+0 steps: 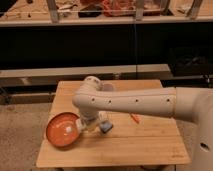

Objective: Place the bottle in the ceramic bowl

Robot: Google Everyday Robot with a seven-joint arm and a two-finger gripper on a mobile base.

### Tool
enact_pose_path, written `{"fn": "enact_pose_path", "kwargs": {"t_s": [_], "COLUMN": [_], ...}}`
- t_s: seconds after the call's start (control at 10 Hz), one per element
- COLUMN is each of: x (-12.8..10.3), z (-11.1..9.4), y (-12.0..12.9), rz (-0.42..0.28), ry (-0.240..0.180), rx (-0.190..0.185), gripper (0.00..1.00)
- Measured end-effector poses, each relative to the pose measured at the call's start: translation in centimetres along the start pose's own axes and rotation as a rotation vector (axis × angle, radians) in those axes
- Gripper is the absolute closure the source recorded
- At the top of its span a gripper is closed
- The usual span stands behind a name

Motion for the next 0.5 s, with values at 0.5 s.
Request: {"fn": "enact_pose_path", "kwargs": {"t_s": [0.5], "x": [-2.7], "z": [1.4], "y": [-2.4], "rz": [-0.036], "ry": [0.011], "rx": [0.009], "gripper": [1.00]}}
